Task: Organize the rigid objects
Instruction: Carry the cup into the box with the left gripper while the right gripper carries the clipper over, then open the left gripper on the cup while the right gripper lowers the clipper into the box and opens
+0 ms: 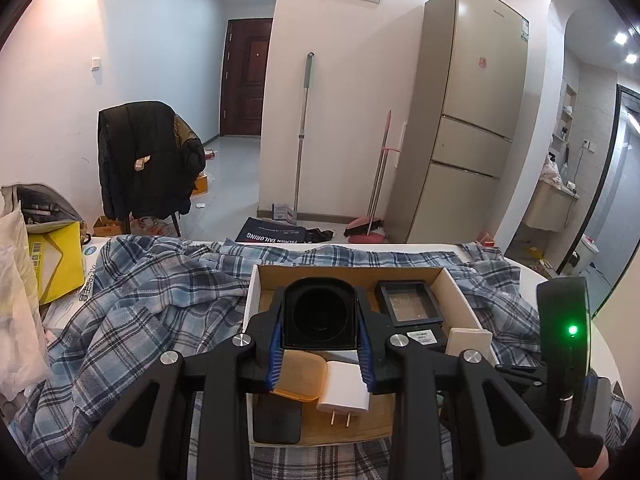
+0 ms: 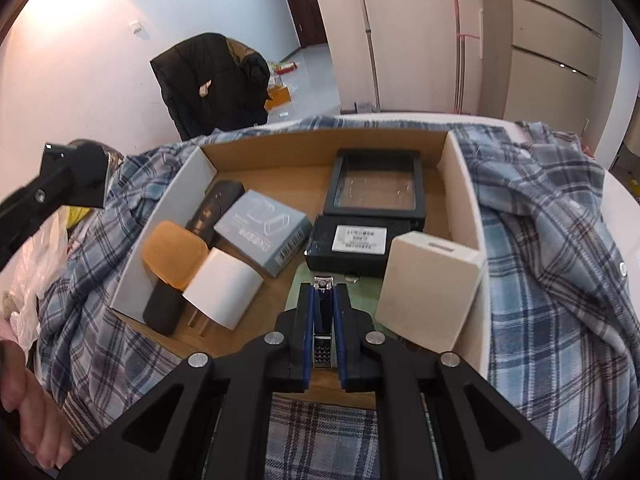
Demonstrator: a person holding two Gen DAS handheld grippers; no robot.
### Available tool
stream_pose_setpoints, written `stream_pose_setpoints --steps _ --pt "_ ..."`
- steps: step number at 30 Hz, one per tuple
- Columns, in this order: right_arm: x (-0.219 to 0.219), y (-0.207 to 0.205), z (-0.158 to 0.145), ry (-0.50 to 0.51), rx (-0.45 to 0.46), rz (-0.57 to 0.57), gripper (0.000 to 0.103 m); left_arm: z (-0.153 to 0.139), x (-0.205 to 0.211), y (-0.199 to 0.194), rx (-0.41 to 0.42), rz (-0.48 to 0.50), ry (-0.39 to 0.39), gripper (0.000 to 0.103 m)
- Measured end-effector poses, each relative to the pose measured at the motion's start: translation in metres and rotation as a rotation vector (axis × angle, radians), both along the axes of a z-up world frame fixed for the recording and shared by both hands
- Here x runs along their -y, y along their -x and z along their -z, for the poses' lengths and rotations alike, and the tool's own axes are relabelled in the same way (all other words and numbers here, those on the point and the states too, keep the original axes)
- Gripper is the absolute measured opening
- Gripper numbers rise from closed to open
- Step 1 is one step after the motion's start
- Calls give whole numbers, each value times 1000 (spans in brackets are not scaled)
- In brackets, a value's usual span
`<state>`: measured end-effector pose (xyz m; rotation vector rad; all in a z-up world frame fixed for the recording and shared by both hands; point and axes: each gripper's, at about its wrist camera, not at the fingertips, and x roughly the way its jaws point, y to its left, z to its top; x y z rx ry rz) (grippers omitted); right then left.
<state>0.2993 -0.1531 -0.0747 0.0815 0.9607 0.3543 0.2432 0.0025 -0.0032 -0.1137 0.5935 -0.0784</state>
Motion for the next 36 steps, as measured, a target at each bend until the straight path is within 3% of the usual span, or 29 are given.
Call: stream_pose_setpoints --steps 7,14,21,25,36 --pt "7 0 -5 -18 4 20 9 2 2 0 -3 6 -8 32" --pt "33 16 -57 -26 148 91 9 -3 8 3 1 34 -1 32" --pt "61 26 -77 107 244 141 10 8 46 -12 -129 152 -23 32" --pt "77 19 -71 60 213 171 9 25 64 -27 -267 153 -16 32" --pt "86 18 -64 63 182 179 10 61 94 -48 -406 138 -90 32"
